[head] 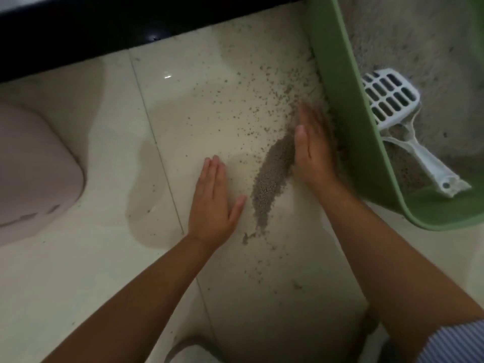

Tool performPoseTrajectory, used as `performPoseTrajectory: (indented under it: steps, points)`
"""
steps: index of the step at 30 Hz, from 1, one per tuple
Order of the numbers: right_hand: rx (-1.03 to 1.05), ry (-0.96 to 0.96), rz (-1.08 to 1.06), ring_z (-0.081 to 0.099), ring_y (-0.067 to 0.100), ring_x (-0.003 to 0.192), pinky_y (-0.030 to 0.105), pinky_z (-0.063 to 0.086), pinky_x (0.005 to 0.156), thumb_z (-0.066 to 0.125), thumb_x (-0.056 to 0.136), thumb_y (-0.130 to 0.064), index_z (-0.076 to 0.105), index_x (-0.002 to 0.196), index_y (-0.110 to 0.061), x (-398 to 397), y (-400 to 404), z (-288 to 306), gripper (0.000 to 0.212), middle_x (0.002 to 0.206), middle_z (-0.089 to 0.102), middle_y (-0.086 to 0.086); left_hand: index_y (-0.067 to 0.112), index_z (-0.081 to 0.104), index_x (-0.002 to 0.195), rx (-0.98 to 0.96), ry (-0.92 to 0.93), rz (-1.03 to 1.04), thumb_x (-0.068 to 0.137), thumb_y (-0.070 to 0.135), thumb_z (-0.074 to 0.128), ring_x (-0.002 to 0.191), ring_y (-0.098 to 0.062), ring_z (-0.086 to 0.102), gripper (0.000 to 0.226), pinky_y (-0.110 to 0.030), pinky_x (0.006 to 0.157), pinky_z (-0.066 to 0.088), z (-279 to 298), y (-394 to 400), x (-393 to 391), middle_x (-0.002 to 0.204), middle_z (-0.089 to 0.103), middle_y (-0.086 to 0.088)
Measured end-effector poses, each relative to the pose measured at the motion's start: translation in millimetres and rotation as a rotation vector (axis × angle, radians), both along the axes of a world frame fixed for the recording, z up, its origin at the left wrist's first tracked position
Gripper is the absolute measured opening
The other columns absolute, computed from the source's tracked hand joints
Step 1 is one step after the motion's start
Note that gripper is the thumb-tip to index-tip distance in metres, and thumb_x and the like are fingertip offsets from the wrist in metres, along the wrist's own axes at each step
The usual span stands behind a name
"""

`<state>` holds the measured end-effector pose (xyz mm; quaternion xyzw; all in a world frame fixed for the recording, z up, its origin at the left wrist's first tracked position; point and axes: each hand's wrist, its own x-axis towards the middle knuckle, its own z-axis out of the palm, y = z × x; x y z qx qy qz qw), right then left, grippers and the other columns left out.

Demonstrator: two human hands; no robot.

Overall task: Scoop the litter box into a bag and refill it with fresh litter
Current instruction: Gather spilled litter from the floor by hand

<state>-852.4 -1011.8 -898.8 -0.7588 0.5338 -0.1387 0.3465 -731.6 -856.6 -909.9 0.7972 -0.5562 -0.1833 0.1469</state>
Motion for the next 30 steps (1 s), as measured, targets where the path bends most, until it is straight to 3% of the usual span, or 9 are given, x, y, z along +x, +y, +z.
performPoseTrajectory:
  steps: [3,8,11,14,17,20,22,26,30]
  points:
    - [-0.005,0.113,0.193,0.017,0.023,0.143,0.029,0.008,0.115,0.016,0.09,-0.033,0.033,0.14,-0.006,-7.0,-9.8,-5.2,0.06,0.151,0.029,0.01,-0.008,0.02,0.137,0.056,-0.071,-0.068,0.092,0.061,0.009,0.136,-0.032,0.014,0.083,-0.027,0.113,0.0,-4.7,-0.2,-19.0,0.141,0.036,-0.032]
    - [0.037,0.055,0.528,0.029,0.026,0.138,0.018,0.009,0.108,0.011,0.09,-0.042,0.039,0.136,0.002,-4.8,14.3,-4.5,0.07,0.143,0.04,0.019,0.003,-0.02,0.145,0.084,-0.24,-0.097,0.086,0.072,0.0,0.142,-0.02,-0.024,0.093,-0.034,0.116,-0.01,-24.4,9.6,-36.6,0.153,-0.023,-0.017]
    - [0.127,-0.034,0.578,0.03,0.017,0.13,0.017,0.012,0.108,0.007,0.091,-0.056,0.04,0.134,0.004,-18.9,38.9,-2.1,0.081,0.139,0.044,0.02,-0.004,0.007,0.145,0.196,-0.167,-0.036,0.087,0.071,0.0,0.145,-0.028,-0.006,0.095,-0.035,0.115,-0.003,-18.7,0.5,-39.9,0.148,0.025,-0.031]
    - [0.251,-0.195,0.263,0.03,0.005,0.13,0.012,0.02,0.111,0.017,0.089,-0.058,0.032,0.138,0.002,-40.0,46.3,3.7,0.079,0.14,0.036,0.004,-0.008,0.024,0.134,0.271,-0.102,-0.063,0.087,0.069,-0.001,0.134,-0.036,0.028,0.093,-0.035,0.113,0.0,-11.9,-9.8,-38.5,0.137,0.043,-0.032]
    - [0.152,-0.127,0.112,0.023,0.009,0.133,0.01,0.017,0.11,0.017,0.089,-0.05,0.028,0.139,0.005,-64.0,43.6,3.4,0.076,0.143,0.028,0.007,-0.006,0.019,0.14,0.169,-0.171,-0.112,0.087,0.069,0.0,0.137,-0.037,0.023,0.094,-0.034,0.113,-0.003,-11.0,-26.4,-37.4,0.142,0.037,-0.031]
    - [0.053,0.022,0.125,0.017,0.021,0.132,0.001,0.004,0.108,0.017,0.086,-0.036,0.029,0.137,0.009,-81.6,44.2,-0.7,0.069,0.14,0.02,0.004,0.006,-0.013,0.144,0.227,-0.189,-0.309,0.08,0.073,0.007,0.145,-0.03,-0.009,0.095,-0.032,0.111,-0.02,-3.8,-48.3,-39.4,0.156,-0.004,-0.021]
    - [0.032,0.047,0.112,0.018,0.021,0.132,-0.005,0.0,0.104,0.018,0.087,-0.034,0.028,0.137,0.009,-86.6,47.0,-3.6,0.067,0.138,0.018,0.002,0.013,-0.009,0.147,0.252,-0.158,-0.416,0.082,0.071,0.012,0.145,-0.027,-0.012,0.091,-0.032,0.111,-0.019,-4.7,-60.3,-39.9,0.157,-0.011,-0.015]
    - [0.008,0.032,0.077,0.019,0.01,0.131,-0.007,0.0,0.103,0.02,0.09,-0.041,0.03,0.137,0.007,-89.1,47.8,-7.5,0.068,0.137,0.019,0.0,0.019,0.06,0.124,-0.145,-0.194,-0.561,0.082,0.054,0.034,0.126,-0.031,0.047,0.061,-0.041,0.102,0.023,-19.6,-67.3,-39.1,0.13,0.056,-0.018]
    - [0.013,0.059,0.095,0.015,0.002,0.128,-0.006,0.0,0.104,0.015,0.094,-0.051,0.032,0.136,0.01,-90.7,46.8,-8.0,0.076,0.137,0.022,0.005,0.018,0.051,0.097,-0.452,-0.229,-0.578,0.083,0.035,0.049,0.091,-0.025,0.042,0.022,-0.038,0.081,0.033,-38.9,-66.0,-39.1,0.1,0.06,-0.009]
